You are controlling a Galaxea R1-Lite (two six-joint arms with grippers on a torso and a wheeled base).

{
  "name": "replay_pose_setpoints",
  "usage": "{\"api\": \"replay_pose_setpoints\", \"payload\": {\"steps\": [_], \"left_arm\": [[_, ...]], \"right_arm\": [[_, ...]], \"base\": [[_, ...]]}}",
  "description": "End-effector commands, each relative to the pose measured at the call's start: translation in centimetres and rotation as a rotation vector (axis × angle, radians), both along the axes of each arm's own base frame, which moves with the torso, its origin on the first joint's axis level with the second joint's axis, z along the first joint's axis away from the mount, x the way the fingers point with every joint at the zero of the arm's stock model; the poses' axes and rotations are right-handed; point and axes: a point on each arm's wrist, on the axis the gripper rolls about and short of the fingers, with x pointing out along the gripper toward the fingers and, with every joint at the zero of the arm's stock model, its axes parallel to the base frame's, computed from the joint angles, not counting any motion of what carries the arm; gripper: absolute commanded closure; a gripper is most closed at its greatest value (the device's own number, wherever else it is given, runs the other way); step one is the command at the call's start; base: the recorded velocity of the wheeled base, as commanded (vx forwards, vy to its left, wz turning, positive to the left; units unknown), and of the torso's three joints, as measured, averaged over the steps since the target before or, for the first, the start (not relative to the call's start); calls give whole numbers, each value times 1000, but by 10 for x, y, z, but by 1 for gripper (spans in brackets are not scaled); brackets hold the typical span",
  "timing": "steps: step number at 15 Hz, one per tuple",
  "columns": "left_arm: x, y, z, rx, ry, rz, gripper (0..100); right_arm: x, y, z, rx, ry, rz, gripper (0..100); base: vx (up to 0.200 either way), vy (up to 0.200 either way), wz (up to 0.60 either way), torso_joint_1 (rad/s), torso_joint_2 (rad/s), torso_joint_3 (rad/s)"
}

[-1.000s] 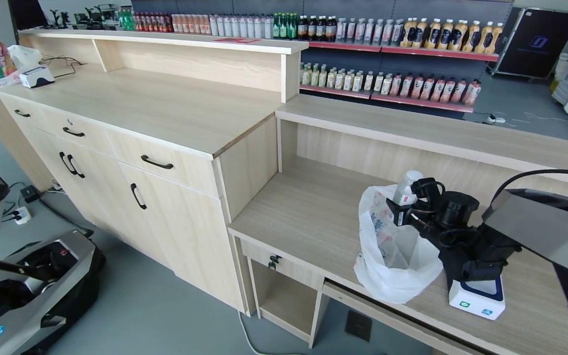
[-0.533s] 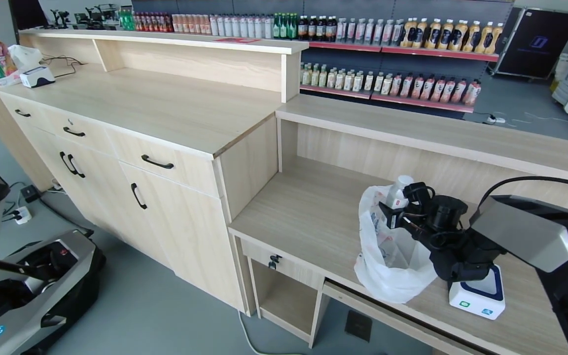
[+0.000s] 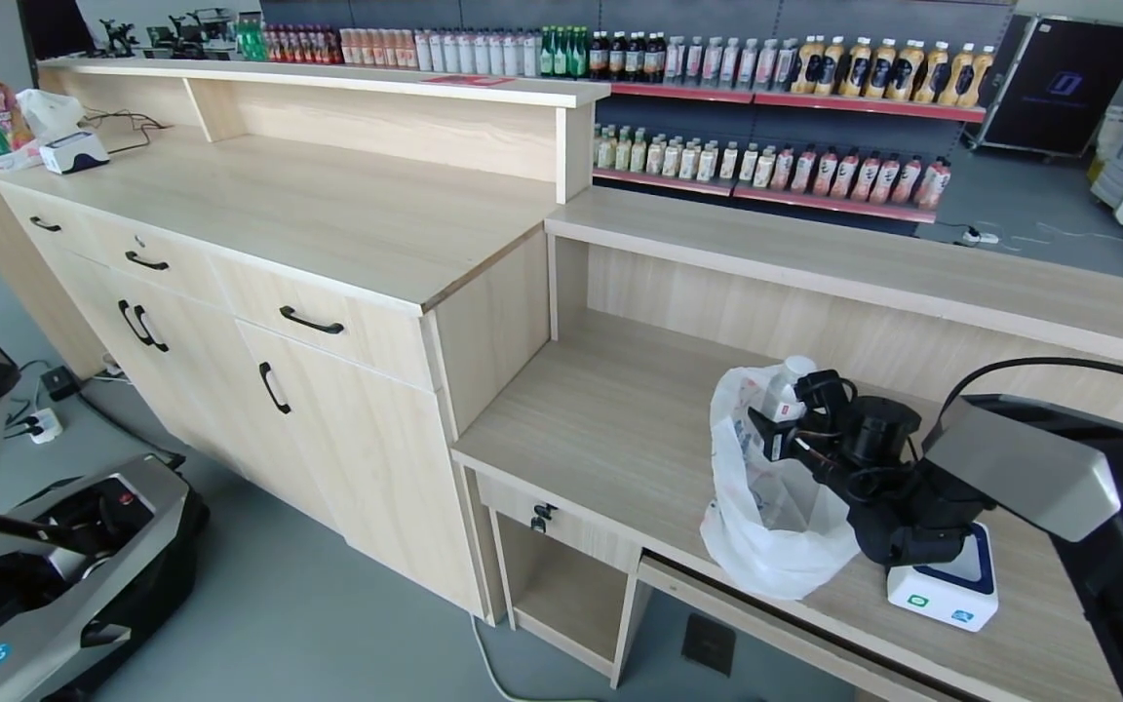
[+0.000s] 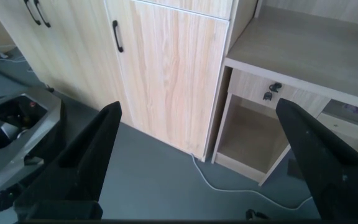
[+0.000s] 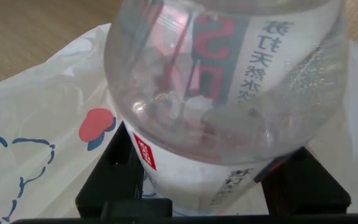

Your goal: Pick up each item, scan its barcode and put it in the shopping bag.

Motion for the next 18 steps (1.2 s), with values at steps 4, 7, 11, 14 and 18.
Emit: {"api": "replay_pose_setpoints", "payload": {"steps": [4,7,11,14,18], "left_arm": [[0,0,0,0,-1,0,0],[0,0,0,0,-1,0,0],[0,0,0,0,-1,0,0],[0,0,0,0,-1,0,0],[0,0,0,0,-1,0,0]], "right_arm": [[-7,-1,21,19,-4,9,0],[-26,1,97,34,-7,16,0],[-110,-20,171,-84,62,-26,0],[-177,-45,201,-172,8,-103,0],[-237,-83,232,-325,12,-369,0]], "base": [[0,0,0,0,0,0],[0,0,0,0,0,0],[0,0,0,0,0,0],[0,0,0,0,0,0],[0,0,-600,-2,-2,7]]}}
